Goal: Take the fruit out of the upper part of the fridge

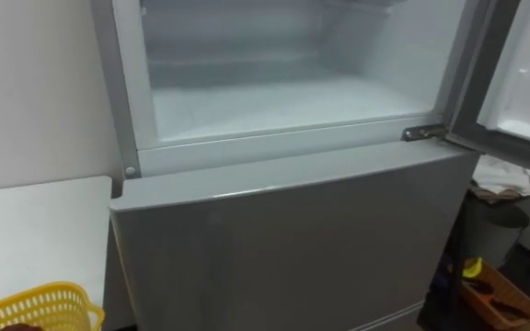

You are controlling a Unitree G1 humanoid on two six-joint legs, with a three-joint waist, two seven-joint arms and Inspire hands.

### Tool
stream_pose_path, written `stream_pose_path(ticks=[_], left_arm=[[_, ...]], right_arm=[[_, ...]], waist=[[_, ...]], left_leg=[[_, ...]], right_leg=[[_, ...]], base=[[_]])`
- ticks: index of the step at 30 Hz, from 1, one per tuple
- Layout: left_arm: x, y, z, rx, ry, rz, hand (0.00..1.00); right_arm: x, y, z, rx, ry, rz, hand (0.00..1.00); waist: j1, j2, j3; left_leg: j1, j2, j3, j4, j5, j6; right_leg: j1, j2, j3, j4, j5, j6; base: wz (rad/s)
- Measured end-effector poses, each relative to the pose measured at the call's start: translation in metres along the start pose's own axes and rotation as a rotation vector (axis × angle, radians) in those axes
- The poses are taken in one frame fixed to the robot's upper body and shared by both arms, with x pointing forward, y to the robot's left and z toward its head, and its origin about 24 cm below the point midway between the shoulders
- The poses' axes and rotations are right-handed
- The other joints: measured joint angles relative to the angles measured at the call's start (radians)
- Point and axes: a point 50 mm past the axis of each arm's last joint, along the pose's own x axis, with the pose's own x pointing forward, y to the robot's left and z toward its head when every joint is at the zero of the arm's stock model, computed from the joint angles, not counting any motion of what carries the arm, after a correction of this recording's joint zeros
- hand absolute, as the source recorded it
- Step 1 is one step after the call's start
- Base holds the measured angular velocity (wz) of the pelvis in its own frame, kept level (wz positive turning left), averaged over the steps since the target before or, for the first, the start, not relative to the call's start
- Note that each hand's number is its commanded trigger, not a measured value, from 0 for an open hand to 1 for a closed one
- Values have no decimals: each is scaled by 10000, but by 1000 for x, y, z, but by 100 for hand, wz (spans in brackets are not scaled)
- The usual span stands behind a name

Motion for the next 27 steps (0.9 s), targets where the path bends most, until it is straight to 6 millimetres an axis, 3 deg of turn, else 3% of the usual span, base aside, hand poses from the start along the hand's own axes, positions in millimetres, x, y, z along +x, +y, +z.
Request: stream_pose_path(ticks=[4,8,12,15,22,27], left_arm=[[-1,-7,-3,605,25,-83,0],[0,-19,-2,1052,-126,-347,0],[0,-25,2,1343,-495,-509,0],[0,-34,3,1986,-595,-758,0],[0,-40,18,2292,-1123,-1132,0],[1,-42,22,2387,-1274,-1183,0]], right_arm=[[-28,-13,-17,-1578,-1703,372,0],[-69,-29,-36,-3296,-3400,1128,0],[-103,-30,-55,-4516,-4208,2096,0],[-124,-32,-65,-4994,-4720,2779,0],[-148,-16,-73,-5715,-5452,4644,0],[-173,-8,-84,-5950,-6048,6179,0]], waist=[[232,102,55],[280,202,122],[648,292,153],[716,357,182],[835,591,246],[877,759,183]], left_leg=[[92,14,50,9,1,-2],[100,71,289,19,1,-7],[271,118,357,-20,0,-18],[270,152,433,-9,-7,-30],[269,198,540,-9,-22,-52],[211,265,555,12,-44,-90]], right_leg=[[13,17,58,-18,-34,-12],[-11,52,132,-17,-57,-53],[36,129,412,-150,-29,-90],[15,143,447,-149,-4,-107],[-42,230,747,-149,44,-95],[-168,271,777,-145,111,-156]], base=[[-6],[-6],[-21],[-8],[-4],[-10]])
